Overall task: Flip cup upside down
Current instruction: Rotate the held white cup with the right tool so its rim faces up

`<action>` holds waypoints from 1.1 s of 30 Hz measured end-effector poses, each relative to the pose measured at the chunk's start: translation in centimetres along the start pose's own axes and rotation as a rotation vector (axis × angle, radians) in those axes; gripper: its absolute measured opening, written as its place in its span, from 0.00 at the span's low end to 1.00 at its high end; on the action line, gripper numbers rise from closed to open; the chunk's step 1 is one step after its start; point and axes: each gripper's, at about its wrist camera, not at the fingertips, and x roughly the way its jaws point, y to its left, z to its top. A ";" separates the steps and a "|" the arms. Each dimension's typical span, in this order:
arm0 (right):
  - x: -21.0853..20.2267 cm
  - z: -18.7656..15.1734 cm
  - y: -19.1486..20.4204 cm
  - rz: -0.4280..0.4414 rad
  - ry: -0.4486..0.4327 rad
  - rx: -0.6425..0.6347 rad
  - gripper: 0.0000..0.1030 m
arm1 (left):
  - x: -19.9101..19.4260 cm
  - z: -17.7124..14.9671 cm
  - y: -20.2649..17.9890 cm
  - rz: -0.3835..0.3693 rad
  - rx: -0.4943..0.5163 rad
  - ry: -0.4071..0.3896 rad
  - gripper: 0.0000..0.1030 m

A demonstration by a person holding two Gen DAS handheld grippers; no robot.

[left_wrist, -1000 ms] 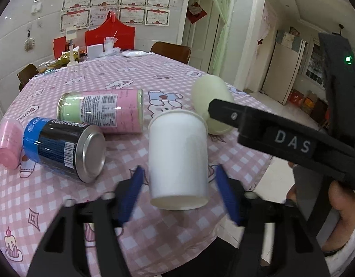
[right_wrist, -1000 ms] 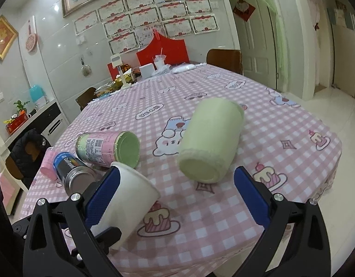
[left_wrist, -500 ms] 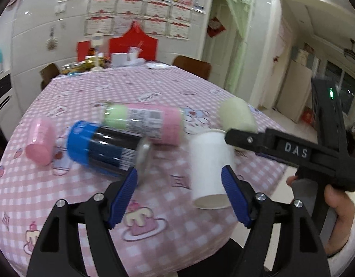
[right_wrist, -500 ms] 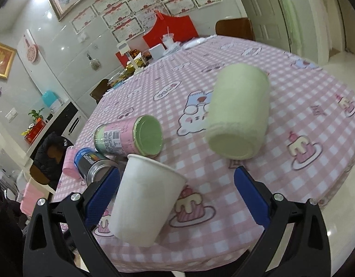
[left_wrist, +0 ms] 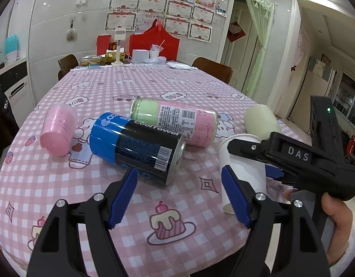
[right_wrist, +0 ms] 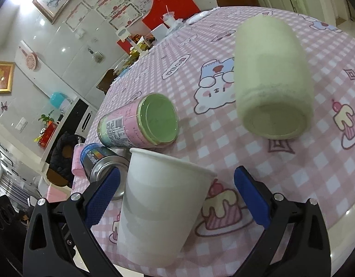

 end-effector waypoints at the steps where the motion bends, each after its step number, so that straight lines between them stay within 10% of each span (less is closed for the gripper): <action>1: 0.0 0.0 0.0 0.006 0.005 -0.002 0.91 | 0.1 0.0 0.0 0.001 -0.003 0.001 0.72; 9: 0.1 0.0 1.2 -0.009 -0.005 -0.103 0.71 | 1.0 -0.3 0.2 0.002 -0.032 0.014 0.72; 33: -1.5 0.7 4.5 -0.184 -0.249 -0.478 0.71 | 1.1 0.1 0.5 0.016 -0.073 -0.014 0.72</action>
